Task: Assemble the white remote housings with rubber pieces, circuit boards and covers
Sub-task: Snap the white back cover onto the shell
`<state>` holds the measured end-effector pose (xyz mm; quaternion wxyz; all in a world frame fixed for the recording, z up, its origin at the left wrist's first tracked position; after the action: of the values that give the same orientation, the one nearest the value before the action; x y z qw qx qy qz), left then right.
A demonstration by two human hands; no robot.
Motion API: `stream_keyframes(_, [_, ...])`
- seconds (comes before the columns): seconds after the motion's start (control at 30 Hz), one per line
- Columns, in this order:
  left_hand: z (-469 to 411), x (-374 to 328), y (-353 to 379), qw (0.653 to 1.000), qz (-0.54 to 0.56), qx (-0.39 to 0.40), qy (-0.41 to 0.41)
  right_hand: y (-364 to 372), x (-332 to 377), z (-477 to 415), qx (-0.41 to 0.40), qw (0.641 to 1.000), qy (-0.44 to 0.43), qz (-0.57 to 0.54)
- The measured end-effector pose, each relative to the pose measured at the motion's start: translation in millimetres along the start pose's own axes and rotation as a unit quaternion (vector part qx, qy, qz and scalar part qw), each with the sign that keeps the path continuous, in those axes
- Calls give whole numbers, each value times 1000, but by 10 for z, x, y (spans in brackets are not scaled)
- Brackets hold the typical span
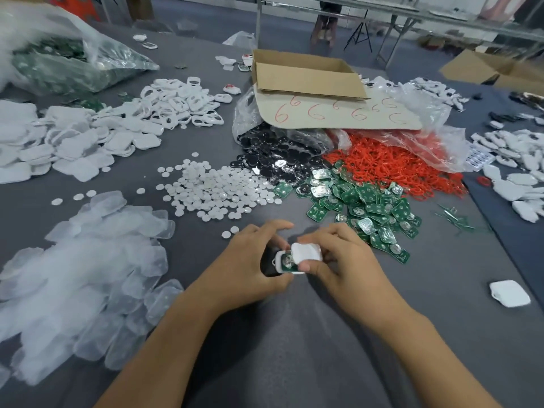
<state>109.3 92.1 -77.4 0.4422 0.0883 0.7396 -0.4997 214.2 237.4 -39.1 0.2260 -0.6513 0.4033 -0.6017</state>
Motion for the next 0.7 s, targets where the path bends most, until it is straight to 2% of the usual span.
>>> stream_keyframes(0.6, [-19,80,-19,998,56,12,-41,147,2,-174,55,998,-22,32])
stream_keyframes(0.7, [-18,87,-16,997,61,7,-45,155,14,-148,72,995,-48,45])
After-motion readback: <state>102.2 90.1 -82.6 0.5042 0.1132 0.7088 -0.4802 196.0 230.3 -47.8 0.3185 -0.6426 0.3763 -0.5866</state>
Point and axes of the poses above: each hand's wrist, its own z-axis away from the middle knuckle, its own y-axis out of the palm, x = y × z, the point moved 5 cm from there along -z, towards the middle knuckle, and after that the axes turned 2 degrees about x, right-handed, at the moved point
